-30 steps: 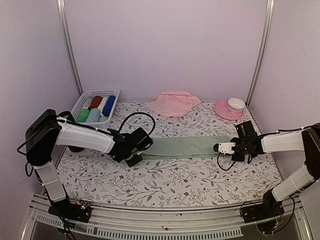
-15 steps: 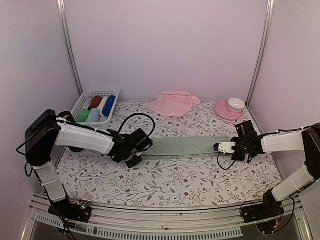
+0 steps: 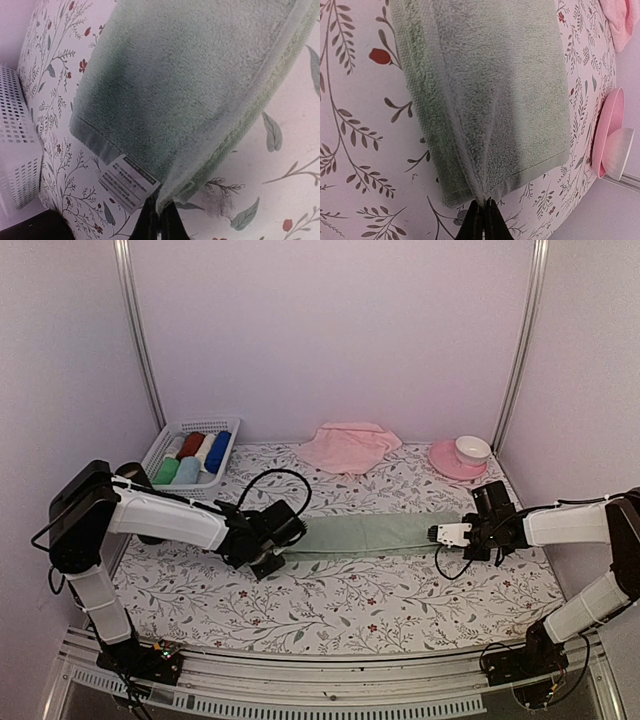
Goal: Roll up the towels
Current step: Fold the towel at the center of the board.
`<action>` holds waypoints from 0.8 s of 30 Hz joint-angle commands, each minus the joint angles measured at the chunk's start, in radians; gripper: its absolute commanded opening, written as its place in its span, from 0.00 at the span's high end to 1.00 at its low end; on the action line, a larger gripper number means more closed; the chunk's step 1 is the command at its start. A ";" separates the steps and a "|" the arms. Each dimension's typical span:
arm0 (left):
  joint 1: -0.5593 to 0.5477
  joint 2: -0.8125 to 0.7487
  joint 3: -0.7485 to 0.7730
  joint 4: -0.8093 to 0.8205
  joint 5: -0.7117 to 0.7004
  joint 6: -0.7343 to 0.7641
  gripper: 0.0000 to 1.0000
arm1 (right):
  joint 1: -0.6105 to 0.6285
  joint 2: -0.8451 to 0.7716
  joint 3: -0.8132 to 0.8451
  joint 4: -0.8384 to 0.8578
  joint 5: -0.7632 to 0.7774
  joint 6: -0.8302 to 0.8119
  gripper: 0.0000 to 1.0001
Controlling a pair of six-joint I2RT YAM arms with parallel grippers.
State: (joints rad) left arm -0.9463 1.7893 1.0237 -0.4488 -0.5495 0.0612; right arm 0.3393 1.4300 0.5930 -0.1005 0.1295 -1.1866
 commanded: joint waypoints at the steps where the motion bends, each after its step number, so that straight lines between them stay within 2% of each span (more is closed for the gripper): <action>1: -0.017 -0.030 0.001 -0.041 -0.014 -0.018 1.00 | 0.001 0.001 0.001 -0.008 0.013 -0.006 0.98; 10: -0.023 -0.023 0.002 -0.051 -0.003 -0.023 0.99 | 0.002 0.006 -0.001 -0.030 0.024 -0.022 0.96; 11: -0.026 -0.022 0.005 -0.054 -0.004 -0.025 0.96 | 0.001 0.003 -0.002 -0.032 0.024 -0.024 0.91; 13: -0.027 -0.024 0.009 -0.060 -0.003 -0.025 0.86 | 0.002 -0.007 0.002 -0.040 0.023 -0.032 0.76; 15: -0.028 -0.032 0.010 -0.067 -0.002 -0.026 0.82 | 0.001 -0.020 0.010 -0.056 0.020 -0.037 0.71; 17: -0.028 -0.050 0.010 -0.074 -0.002 -0.027 0.67 | 0.001 -0.034 0.024 -0.083 0.015 -0.039 0.66; 19: -0.029 -0.075 0.010 -0.081 0.000 -0.029 0.43 | 0.001 -0.049 0.041 -0.108 0.014 -0.041 0.59; 24: -0.029 -0.174 0.013 -0.083 0.000 -0.031 0.14 | 0.001 -0.086 0.122 -0.220 -0.010 -0.023 0.46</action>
State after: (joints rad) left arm -0.9646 1.7077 1.0237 -0.5243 -0.5480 0.0395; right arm 0.3393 1.3914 0.6315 -0.2207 0.1440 -1.2232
